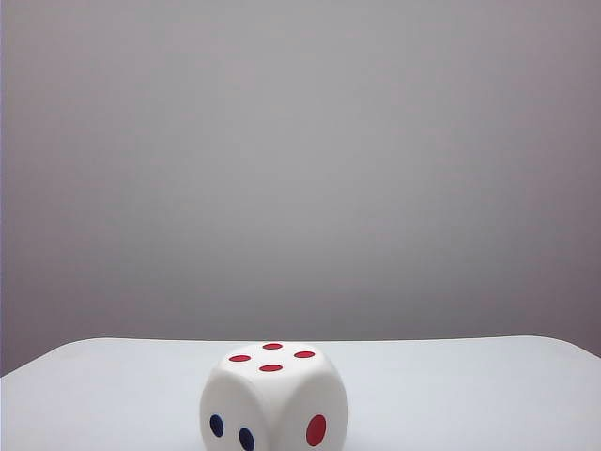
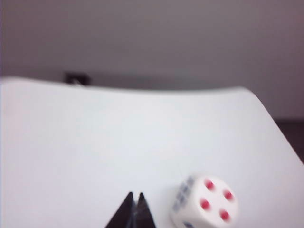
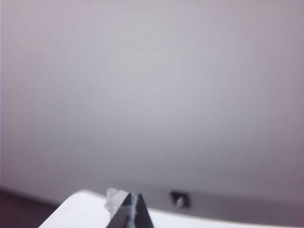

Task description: Pick up the dice on the table and roll the dice.

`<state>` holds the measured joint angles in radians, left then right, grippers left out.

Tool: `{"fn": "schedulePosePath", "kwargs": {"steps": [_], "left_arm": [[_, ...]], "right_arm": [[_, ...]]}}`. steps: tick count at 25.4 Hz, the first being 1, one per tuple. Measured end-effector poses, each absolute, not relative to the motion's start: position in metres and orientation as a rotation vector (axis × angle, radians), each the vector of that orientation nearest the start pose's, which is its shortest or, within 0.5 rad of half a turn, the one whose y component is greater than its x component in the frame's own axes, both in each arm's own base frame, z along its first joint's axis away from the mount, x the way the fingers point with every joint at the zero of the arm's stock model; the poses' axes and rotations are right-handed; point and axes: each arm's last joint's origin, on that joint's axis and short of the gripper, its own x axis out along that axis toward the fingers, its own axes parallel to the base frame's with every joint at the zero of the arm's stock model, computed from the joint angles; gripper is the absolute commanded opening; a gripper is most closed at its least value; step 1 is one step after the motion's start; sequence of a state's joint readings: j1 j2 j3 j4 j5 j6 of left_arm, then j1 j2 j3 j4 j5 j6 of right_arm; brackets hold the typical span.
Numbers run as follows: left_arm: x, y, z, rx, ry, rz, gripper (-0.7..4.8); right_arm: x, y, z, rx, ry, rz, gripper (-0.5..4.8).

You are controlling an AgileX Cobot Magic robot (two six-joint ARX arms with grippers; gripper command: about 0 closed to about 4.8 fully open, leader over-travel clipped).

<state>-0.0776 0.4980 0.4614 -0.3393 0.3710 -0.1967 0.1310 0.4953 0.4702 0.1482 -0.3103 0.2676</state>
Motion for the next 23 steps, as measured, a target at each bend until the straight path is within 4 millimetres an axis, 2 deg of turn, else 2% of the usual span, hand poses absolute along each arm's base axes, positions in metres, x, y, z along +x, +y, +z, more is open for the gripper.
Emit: {"fn": "schedulePosePath", "kwargs": {"steps": [3,4,6,10,12,14,16,18,20,22,23], "left_arm": [[0.131,-0.025,0.244,-0.242,0.505,-0.45,-0.05],[0.134,-0.031,0.244,-0.215,0.538,-0.474,-0.05],[0.136,-0.036,0.246,-0.178,0.545,-0.464,-0.05],[0.134,-0.049,0.249,-0.081,0.517,-0.401,-0.05],[0.131,-0.056,0.248,-0.035,0.525,-0.378,-0.05],[0.128,-0.067,0.244,0.034,0.54,-0.358,-0.05],[0.127,-0.072,0.242,0.048,0.558,-0.381,-0.05],[0.128,-0.074,0.241,0.05,0.564,-0.389,-0.05],[0.13,-0.076,0.24,0.05,0.577,-0.441,-0.05],[0.13,-0.079,0.24,0.063,0.575,-0.527,-0.05],[0.131,-0.08,0.24,0.073,0.564,-0.586,-0.05]], "right_arm": [[0.156,0.034,0.298,0.259,0.056,0.546,-0.01],[0.175,0.042,0.294,0.267,0.136,0.59,-0.01],[0.192,0.051,0.285,0.273,0.23,0.641,-0.01],[0.232,0.081,0.261,0.265,0.41,0.741,-0.01],[0.24,0.093,0.246,0.247,0.485,0.776,0.0],[0.258,0.124,0.22,0.169,0.58,0.857,0.68],[0.261,0.136,0.206,0.145,0.634,0.894,1.31],[0.266,0.146,0.194,0.146,0.682,0.933,1.75],[0.269,0.151,0.179,0.15,0.742,0.962,2.68],[0.272,0.154,0.166,0.166,0.792,0.997,3.27],[0.272,0.155,0.16,0.178,0.823,1.022,3.29]]}}
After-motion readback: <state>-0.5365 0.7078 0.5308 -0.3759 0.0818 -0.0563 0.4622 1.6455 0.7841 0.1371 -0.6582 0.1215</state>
